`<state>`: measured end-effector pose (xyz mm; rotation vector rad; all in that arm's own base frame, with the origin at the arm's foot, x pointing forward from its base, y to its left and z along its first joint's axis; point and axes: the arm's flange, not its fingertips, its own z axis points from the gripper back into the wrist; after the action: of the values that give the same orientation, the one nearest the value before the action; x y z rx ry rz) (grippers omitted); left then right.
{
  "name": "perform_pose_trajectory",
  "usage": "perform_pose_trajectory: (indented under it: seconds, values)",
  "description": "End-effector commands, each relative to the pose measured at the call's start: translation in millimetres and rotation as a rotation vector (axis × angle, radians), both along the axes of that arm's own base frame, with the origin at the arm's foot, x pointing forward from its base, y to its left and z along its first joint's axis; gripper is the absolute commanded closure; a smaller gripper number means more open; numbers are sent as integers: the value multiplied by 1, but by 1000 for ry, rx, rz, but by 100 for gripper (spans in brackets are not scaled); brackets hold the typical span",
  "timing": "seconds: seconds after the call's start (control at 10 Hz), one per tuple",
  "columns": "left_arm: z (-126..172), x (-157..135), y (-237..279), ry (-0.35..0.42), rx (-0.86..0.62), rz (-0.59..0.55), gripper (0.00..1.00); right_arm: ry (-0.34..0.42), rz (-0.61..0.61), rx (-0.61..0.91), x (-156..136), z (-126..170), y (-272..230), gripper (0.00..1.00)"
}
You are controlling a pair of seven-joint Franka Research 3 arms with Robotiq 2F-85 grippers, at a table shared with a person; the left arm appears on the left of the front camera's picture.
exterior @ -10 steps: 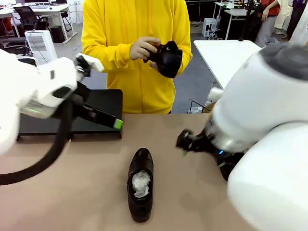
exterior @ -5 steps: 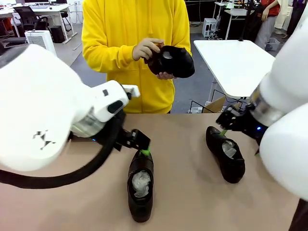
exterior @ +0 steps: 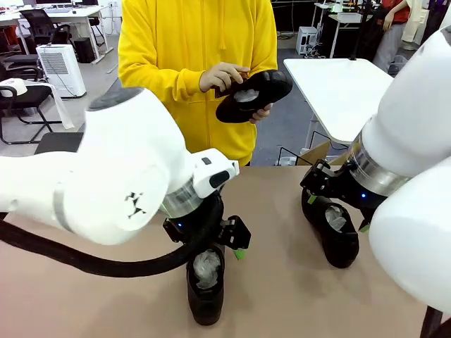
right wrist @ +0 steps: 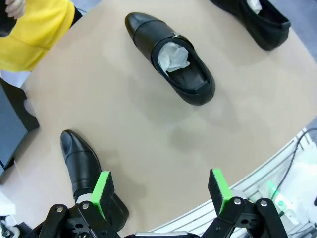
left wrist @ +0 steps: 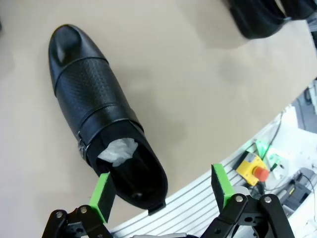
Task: Organize the shoes by placing them on the stand.
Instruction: Place the Shoe from the middle of the table onto the Shoes Stand.
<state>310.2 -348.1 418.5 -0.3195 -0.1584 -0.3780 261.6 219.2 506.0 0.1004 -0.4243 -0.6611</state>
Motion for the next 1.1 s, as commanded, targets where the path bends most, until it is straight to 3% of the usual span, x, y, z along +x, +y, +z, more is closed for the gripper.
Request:
perform_pose_trajectory:
  seconds: [0.0,0.4,1.0]
  values:
    - [-7,8,-13,-3,73,23,0,-1,19,16,4,1,-3,0]
    - [-28,6,-28,10,95,91,0,-1,19,16,4,1,-3,0]
    - [-52,0,-55,-41,150,149,0,-1,19,16,4,1,-3,0]
